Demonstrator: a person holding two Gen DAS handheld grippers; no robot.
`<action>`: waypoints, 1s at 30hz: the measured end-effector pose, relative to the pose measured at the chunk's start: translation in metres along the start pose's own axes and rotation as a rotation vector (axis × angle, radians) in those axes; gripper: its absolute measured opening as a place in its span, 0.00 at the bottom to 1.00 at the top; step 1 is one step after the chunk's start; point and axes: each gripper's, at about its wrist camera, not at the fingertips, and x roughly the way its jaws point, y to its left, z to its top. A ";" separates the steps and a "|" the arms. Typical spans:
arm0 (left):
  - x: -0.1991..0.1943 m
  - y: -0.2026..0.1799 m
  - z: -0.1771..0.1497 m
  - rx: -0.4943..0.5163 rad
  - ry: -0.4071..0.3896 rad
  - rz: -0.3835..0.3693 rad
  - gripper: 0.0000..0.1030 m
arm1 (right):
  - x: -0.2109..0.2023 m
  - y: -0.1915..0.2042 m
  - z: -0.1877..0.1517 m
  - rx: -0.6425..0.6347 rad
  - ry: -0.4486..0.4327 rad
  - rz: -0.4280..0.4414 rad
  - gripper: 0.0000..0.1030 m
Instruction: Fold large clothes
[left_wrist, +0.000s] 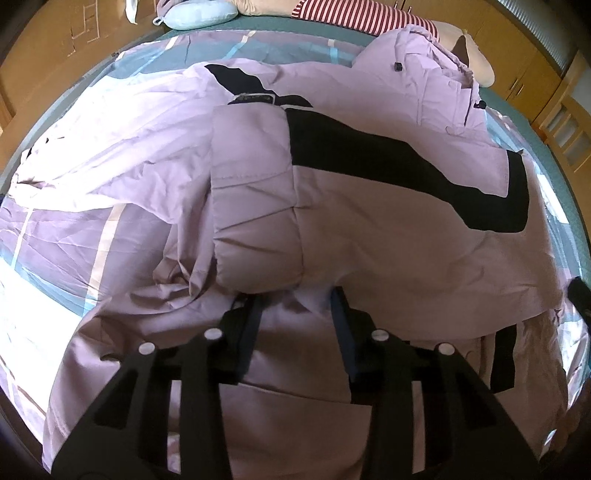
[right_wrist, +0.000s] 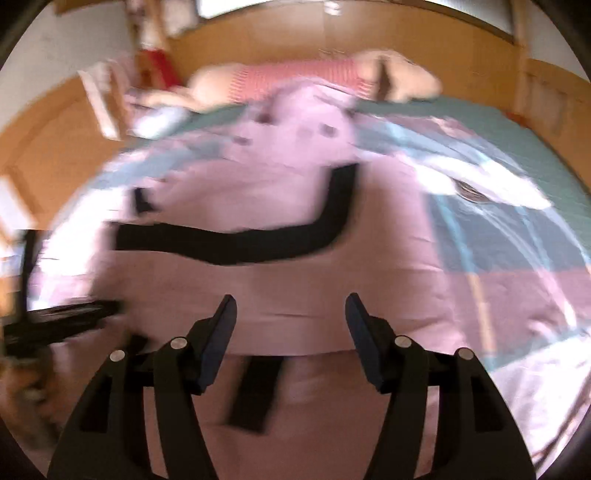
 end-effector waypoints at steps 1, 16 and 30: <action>0.000 -0.001 0.000 0.005 0.001 0.006 0.38 | 0.013 -0.010 0.001 0.032 0.040 -0.004 0.60; -0.042 0.031 0.009 -0.059 -0.054 -0.017 0.52 | 0.059 0.006 -0.016 -0.084 0.142 -0.115 0.84; -0.007 0.257 0.043 -0.719 -0.073 -0.214 0.80 | 0.061 0.006 -0.019 -0.100 0.131 -0.143 0.93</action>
